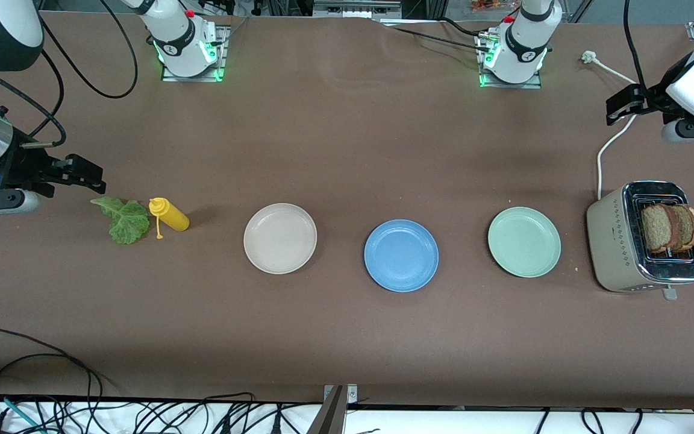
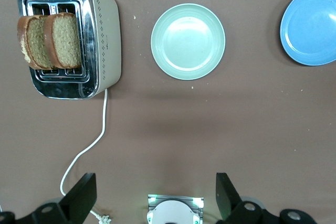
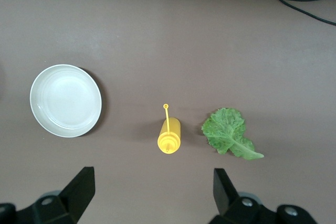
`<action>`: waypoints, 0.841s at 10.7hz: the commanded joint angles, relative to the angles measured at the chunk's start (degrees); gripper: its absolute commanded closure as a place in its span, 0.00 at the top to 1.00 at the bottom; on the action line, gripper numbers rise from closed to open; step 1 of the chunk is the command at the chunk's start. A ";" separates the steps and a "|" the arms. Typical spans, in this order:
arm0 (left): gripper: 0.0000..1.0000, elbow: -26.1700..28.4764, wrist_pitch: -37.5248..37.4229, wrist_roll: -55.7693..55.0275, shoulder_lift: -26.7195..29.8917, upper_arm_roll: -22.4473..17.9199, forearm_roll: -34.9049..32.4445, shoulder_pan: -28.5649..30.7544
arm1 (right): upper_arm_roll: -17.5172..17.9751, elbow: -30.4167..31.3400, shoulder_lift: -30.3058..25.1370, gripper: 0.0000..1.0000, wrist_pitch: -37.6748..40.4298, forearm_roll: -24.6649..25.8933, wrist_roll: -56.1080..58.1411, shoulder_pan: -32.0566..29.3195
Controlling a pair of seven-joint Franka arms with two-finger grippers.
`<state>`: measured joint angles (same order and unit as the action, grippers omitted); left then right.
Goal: Make sandwich in blue plate with both arms
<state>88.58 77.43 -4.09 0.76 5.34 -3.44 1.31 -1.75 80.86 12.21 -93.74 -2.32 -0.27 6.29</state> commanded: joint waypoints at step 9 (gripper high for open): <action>1.00 -2.18 -1.49 -0.31 -0.93 0.11 -0.08 -0.25 | 0.17 0.44 -0.78 1.00 0.31 0.04 -0.34 0.65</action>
<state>88.58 77.42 -4.09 0.75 5.34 -3.44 1.30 -1.61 80.91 12.21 -93.68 -2.32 -0.27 6.78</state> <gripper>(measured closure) 0.000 0.000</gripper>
